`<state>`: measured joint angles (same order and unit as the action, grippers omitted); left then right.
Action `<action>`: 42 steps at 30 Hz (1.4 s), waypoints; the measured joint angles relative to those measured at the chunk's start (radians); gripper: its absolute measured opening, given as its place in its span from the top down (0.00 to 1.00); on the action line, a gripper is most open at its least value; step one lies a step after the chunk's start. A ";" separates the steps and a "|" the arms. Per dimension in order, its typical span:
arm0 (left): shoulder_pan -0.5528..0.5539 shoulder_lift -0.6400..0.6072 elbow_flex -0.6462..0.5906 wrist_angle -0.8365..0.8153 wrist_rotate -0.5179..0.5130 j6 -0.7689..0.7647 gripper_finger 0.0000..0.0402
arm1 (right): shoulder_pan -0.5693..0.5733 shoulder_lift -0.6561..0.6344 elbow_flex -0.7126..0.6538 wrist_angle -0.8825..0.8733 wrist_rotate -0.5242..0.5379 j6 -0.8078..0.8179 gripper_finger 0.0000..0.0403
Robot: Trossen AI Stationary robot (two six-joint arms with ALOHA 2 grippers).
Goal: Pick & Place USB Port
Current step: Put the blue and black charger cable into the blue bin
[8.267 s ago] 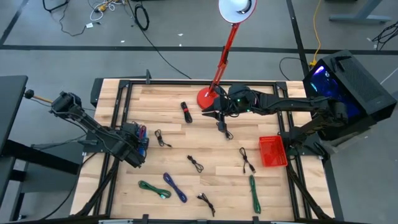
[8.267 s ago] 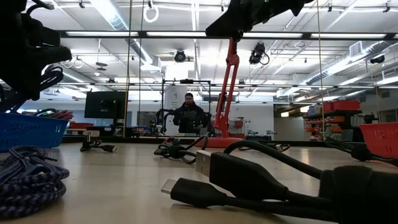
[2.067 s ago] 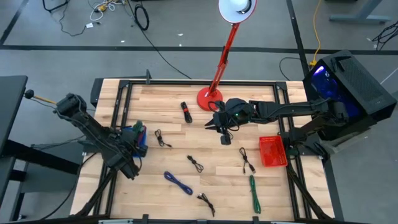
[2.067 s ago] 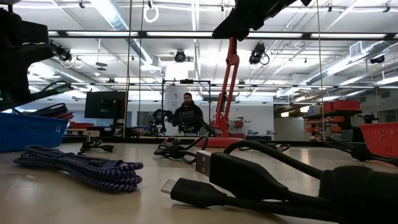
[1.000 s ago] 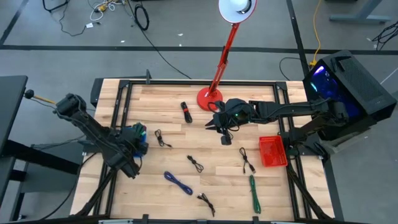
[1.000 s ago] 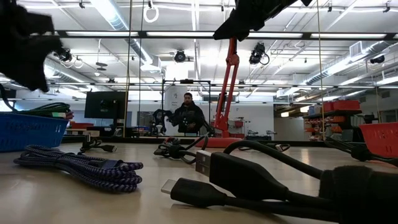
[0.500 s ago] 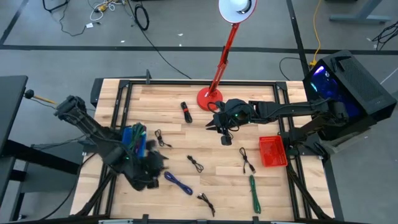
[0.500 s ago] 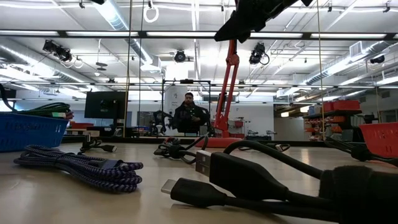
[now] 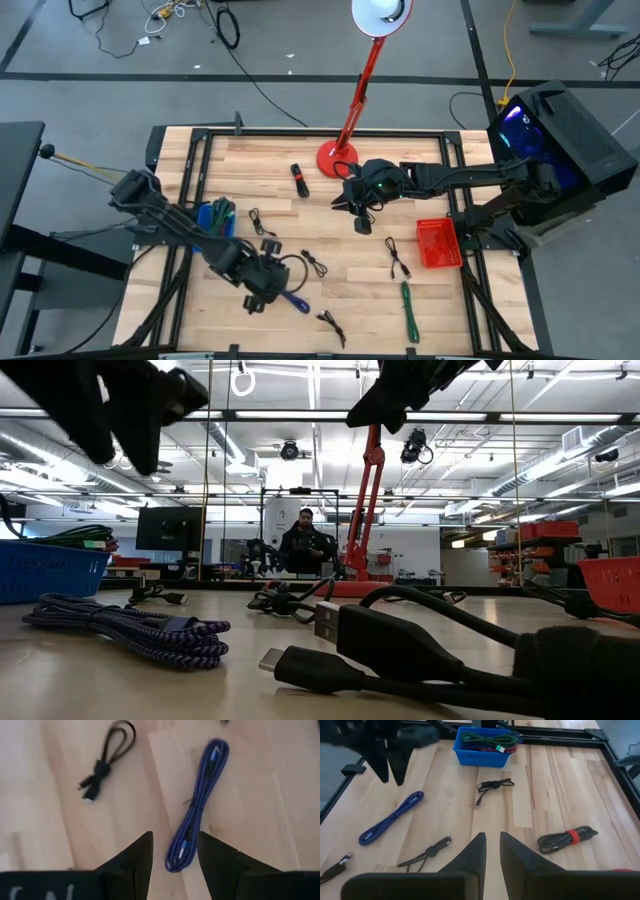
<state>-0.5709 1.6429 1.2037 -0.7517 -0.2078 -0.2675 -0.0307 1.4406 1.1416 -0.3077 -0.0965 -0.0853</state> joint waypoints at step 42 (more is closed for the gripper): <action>0.034 0.294 0.005 0.134 0.138 0.012 0.82 | 0.000 -0.001 0.000 0.010 -0.001 -0.002 0.86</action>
<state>-0.5366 1.9371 1.2089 -0.6173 -0.0697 -0.2557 -0.0309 1.4399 1.1416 -0.2975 -0.0971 -0.0868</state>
